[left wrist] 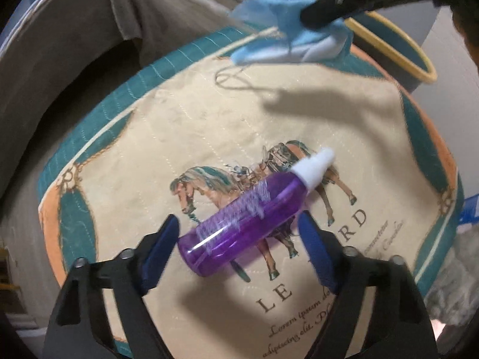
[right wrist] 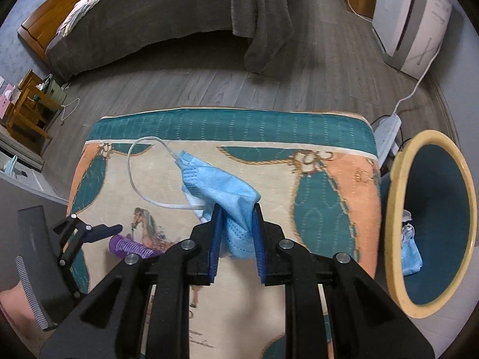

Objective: Collect trash
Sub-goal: 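Grasp the blue face mask with the right gripper while the left grasps the purple spray bottle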

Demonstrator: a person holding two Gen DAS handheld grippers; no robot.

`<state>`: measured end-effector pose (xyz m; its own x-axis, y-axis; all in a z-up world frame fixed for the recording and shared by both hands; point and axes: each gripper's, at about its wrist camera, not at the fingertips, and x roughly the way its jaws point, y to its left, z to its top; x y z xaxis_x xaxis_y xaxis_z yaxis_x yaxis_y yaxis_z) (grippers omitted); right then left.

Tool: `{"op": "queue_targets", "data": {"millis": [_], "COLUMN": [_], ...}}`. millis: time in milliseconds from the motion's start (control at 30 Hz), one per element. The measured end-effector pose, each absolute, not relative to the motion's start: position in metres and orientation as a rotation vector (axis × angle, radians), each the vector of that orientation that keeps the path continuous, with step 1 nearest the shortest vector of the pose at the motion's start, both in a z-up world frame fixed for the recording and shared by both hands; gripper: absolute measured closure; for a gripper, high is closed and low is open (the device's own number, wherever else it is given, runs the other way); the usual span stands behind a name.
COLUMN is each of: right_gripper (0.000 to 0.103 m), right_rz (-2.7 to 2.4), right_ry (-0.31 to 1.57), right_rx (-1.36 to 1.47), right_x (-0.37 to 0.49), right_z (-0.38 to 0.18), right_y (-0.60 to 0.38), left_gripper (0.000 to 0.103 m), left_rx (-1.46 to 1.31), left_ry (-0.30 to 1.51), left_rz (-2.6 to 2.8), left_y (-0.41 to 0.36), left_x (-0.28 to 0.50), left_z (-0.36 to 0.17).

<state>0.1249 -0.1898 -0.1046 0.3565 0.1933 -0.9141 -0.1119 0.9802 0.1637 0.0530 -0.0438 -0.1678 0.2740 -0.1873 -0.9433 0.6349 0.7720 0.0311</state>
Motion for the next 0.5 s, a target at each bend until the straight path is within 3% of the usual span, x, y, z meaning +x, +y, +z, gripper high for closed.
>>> {"op": "queue_targets", "data": {"millis": [67, 233, 267, 333, 500], "right_gripper": [0.084, 0.084, 0.084, 0.084, 0.084], "right_rz": [0.189, 0.177, 0.172, 0.163, 0.146], "right_ry": [1.190, 1.183, 1.179, 1.172, 1.158], "right_rx": [0.092, 0.119, 0.123, 0.134, 0.159], "right_x": [0.124, 0.120, 0.119, 0.117, 0.112], "right_z": [-0.104, -0.100, -0.098, -0.096, -0.090], "right_y": [-0.199, -0.217, -0.220, -0.227, -0.246], "left_gripper": [0.035, 0.036, 0.034, 0.019, 0.017], "left_rx": [0.444, 0.464, 0.466, 0.468, 0.502], "left_ry": [1.186, 1.190, 1.184, 1.165, 1.140], "left_rz": [-0.591, -0.617, -0.611, -0.582, -0.610], "left_y": [-0.047, -0.063, -0.064, -0.067, -0.082], "left_x": [0.054, 0.054, 0.054, 0.057, 0.057], "left_z": [-0.171, -0.173, -0.173, -0.171, -0.170]}}
